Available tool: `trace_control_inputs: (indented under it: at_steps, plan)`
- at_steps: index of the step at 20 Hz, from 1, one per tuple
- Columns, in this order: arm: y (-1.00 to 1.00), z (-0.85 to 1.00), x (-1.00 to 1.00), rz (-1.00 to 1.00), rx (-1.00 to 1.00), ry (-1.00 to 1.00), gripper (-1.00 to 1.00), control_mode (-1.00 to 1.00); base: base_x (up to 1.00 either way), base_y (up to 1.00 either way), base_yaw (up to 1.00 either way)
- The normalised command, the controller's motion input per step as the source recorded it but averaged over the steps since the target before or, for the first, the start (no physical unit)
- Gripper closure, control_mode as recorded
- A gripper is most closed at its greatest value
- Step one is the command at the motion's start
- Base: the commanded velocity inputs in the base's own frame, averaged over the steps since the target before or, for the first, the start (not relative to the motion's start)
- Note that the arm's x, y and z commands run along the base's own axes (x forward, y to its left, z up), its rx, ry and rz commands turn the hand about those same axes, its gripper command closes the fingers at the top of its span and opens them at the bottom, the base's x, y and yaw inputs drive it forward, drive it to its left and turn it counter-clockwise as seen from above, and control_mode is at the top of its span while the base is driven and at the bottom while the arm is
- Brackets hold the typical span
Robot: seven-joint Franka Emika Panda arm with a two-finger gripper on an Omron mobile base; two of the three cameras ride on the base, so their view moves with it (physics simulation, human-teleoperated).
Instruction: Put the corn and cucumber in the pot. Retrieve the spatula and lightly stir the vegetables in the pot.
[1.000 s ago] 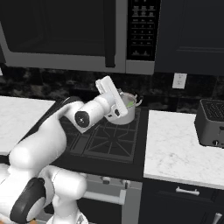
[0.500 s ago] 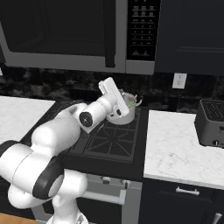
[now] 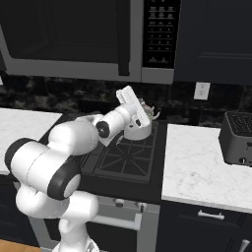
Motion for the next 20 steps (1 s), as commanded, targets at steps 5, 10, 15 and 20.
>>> trace_control_inputs:
  at_steps: [5,10,15,20]
  plan:
    - [0.00,-0.13,0.29,-0.07,-0.08,-0.01,1.00,-1.00,0.00,0.00,0.00]
    - [0.03,-0.27,0.25,-0.06,-0.09,0.00,1.00,-1.00,0.00,0.00,0.00]
    - [0.11,-0.26,0.31,-0.05,-0.09,0.00,1.00,-1.00,0.00,0.00,0.00]
    - [0.17,-0.28,0.28,-0.04,-0.09,0.00,1.00,-1.00,0.00,0.00,0.00]
